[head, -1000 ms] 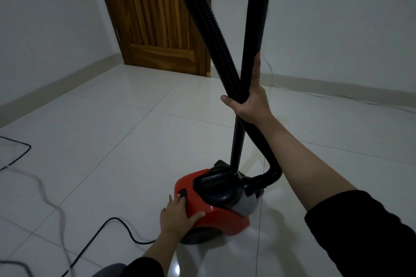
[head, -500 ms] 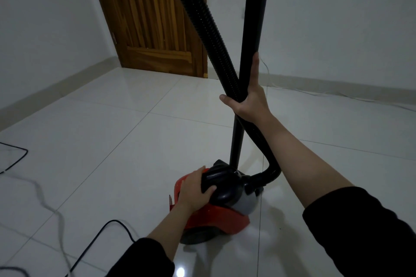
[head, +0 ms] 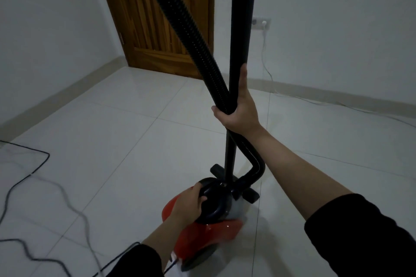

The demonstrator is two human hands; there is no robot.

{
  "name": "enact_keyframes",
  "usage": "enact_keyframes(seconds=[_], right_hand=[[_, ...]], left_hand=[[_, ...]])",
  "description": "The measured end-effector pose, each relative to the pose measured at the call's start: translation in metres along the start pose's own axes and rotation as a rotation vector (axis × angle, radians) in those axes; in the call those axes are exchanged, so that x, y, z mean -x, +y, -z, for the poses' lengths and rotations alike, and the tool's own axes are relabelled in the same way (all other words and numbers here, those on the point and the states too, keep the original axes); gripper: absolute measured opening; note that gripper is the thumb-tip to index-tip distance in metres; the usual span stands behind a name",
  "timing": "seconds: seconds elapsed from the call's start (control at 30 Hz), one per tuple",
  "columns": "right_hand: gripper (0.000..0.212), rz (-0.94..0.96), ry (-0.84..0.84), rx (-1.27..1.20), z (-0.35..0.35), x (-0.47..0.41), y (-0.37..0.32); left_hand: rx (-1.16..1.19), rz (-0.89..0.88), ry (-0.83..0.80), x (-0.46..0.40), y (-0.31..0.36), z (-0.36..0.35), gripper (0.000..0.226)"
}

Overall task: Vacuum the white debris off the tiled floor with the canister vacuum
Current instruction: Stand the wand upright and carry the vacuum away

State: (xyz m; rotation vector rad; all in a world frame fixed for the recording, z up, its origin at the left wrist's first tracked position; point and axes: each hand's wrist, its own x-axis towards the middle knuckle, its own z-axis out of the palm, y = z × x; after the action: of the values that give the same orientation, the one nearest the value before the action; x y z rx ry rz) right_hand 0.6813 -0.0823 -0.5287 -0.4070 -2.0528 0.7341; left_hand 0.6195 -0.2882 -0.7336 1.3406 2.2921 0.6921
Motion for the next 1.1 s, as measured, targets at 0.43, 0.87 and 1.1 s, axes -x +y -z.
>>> enact_keyframes(seconds=[0.43, 0.87, 1.1], right_hand=[[0.116, -0.093, -0.211, -0.052, 0.029, -0.160, -0.248], [0.117, 0.080, -0.264, -0.240, -0.043, -0.300, -0.347], [0.117, 0.149, -0.296, -0.355, -0.114, -0.406, -0.310]], left_hand=[[-0.043, 0.198, 0.015, 0.123, 0.086, 0.283, 0.045], [-0.143, 0.335, 0.130, 0.123, 0.078, 0.476, 0.031], [-0.177, 0.406, 0.155, 0.025, 0.038, 0.539, 0.025]])
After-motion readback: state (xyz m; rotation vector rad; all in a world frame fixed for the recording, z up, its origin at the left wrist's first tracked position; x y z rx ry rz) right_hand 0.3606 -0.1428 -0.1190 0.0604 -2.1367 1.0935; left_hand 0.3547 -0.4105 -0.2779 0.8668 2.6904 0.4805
